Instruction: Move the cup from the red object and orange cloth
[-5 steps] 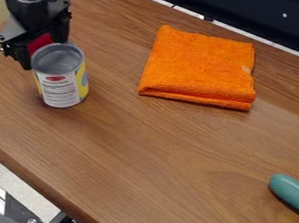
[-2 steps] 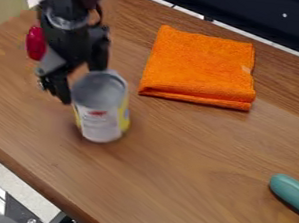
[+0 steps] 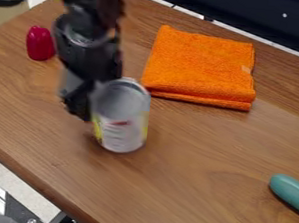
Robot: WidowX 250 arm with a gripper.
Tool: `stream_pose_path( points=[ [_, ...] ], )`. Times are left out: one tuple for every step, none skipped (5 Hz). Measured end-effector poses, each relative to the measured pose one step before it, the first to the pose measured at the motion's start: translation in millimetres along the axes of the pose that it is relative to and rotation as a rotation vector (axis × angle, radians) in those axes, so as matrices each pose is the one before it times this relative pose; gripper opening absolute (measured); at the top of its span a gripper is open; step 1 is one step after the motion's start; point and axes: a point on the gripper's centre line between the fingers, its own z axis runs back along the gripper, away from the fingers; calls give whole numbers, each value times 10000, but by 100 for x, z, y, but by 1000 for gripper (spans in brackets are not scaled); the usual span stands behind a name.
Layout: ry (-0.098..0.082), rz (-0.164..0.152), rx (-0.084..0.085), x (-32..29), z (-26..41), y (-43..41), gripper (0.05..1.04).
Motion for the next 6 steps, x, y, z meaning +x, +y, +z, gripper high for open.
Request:
stream_pose_path(
  points=[
    [293, 31, 68, -2495, 304, 51, 998],
    [110, 136, -67, -1675, 196, -13, 998],
    [278, -33, 111, -2677, 388, 141, 998],
    [173, -145, 20, -1352, 763, -317, 998],
    [250, -306, -80, 426, 706, -376, 998],
    [-42, -340, -17, 1589, 682, -119, 998]
  ],
)
